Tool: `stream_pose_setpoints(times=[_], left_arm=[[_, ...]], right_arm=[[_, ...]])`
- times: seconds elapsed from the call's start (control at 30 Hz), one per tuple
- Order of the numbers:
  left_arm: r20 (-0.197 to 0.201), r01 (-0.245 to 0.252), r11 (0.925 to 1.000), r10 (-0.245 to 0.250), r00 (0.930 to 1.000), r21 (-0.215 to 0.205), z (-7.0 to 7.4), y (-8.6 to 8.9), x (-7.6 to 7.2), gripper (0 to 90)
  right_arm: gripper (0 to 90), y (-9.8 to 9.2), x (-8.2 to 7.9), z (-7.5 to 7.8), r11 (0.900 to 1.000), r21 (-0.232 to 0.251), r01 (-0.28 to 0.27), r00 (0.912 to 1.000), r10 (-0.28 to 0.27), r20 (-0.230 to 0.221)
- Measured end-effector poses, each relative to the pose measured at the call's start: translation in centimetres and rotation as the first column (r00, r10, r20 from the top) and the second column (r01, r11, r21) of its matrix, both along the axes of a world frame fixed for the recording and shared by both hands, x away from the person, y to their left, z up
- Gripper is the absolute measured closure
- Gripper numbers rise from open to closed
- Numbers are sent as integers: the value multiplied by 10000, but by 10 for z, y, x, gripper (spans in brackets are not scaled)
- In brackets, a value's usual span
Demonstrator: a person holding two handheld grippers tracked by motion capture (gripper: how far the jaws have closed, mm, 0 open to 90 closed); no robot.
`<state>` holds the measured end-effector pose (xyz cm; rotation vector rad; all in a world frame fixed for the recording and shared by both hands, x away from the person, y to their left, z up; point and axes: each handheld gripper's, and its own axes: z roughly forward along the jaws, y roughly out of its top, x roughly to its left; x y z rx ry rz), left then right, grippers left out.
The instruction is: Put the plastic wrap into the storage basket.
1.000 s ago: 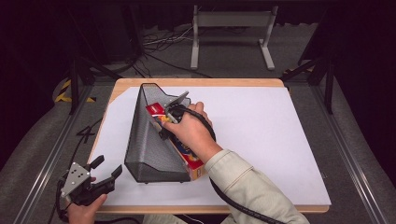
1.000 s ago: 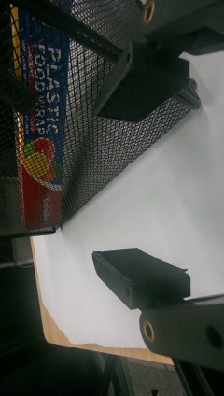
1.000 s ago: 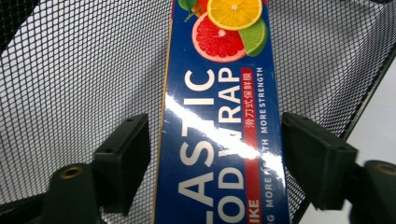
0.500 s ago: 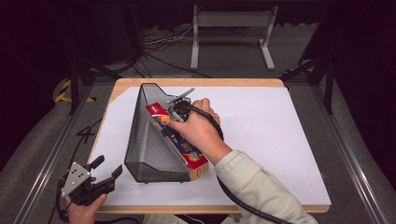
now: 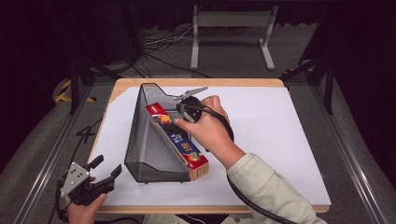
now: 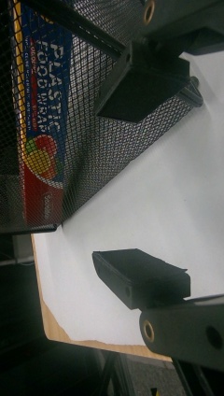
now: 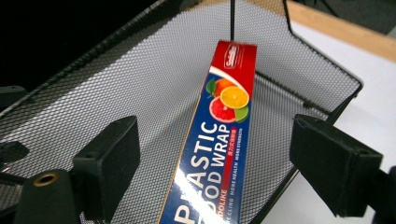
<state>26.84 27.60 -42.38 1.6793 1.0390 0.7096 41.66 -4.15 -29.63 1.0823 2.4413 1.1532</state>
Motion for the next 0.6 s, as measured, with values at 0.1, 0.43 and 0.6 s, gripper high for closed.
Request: stream_pose_setpoints(times=[0.1, 0.43, 0.6], left_arm=[[14, 53, 10000, -53, 10000, 29, 0, -1, 0, 266], [27, 28, 10000, -28, 10000, 23, 0, -1, 0, 266], [-11, -21, 10000, 21, 10000, 38, 0, -1, 0, 266]], right_arm=[[161, -8, -3, 5, 9999, 9, -133, 9998, 133, 171], [155, -43, -14, 19, 9935, 522, -1009, 9909, 956, 946], [152, -69, -19, 23, 9920, 688, -1061, 9891, 982, 1101]])
